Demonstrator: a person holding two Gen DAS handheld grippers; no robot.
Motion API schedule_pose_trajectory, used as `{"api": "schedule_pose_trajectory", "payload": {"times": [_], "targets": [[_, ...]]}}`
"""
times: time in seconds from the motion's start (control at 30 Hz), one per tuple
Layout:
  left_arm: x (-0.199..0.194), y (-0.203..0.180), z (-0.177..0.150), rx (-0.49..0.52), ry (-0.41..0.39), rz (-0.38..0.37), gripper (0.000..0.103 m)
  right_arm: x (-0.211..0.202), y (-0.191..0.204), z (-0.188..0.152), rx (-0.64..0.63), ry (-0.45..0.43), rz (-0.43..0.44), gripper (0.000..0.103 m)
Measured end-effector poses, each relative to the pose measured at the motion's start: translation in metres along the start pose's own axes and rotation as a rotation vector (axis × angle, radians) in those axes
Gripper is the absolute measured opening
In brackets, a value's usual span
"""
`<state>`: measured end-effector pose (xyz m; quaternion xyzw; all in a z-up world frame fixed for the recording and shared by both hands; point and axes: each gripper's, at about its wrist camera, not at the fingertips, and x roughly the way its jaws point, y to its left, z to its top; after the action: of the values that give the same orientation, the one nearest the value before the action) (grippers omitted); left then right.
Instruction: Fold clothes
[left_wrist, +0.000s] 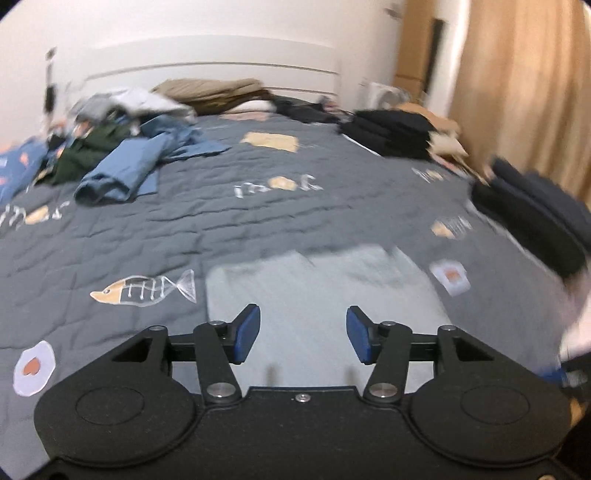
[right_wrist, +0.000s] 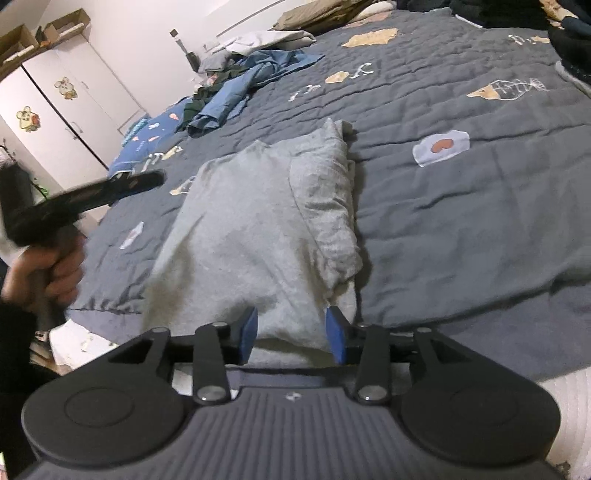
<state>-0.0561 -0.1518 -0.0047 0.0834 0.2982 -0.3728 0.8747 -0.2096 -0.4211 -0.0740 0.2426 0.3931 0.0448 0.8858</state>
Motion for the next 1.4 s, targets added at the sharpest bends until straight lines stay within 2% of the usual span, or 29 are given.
{"api": "schedule_pose_trajectory", "payload": {"times": [0.17, 0.33, 0.5, 0.67, 0.9, 1.03, 1.17, 1.4], "targets": [[-0.030, -0.047, -0.048, 0.215, 0.046, 0.019, 0.051, 0.004, -0.006, -0.004, 0.061, -0.009, -0.052, 0.040], [-0.036, -0.087, -0.087, 0.406, 0.100, 0.027, 0.051, 0.003, -0.007, -0.010, 0.119, -0.030, -0.044, 0.040], [-0.030, -0.098, -0.102, 0.453, 0.129, 0.042, 0.051, 0.001, -0.011, -0.018, 0.238, -0.044, -0.014, 0.040], [-0.026, -0.101, -0.105, 0.485, 0.121, 0.054, 0.051, 0.003, -0.024, -0.022, 0.406, -0.037, 0.047, 0.040], [-0.026, -0.104, -0.108, 0.499, 0.126, 0.066, 0.051, 0.005, -0.053, -0.033, 0.713, -0.024, 0.221, 0.040], [-0.027, -0.105, -0.105, 0.492, 0.115, 0.061, 0.051, 0.016, -0.055, -0.039, 0.825, 0.022, 0.305, 0.042], [-0.026, -0.106, -0.106, 0.506, 0.118, 0.060, 0.051, 0.022, -0.053, -0.043, 0.872, 0.040, 0.314, 0.048], [-0.019, -0.110, -0.112, 0.560, 0.144, 0.067, 0.050, 0.031, -0.055, -0.037, 0.868, 0.010, 0.190, 0.049]]}}
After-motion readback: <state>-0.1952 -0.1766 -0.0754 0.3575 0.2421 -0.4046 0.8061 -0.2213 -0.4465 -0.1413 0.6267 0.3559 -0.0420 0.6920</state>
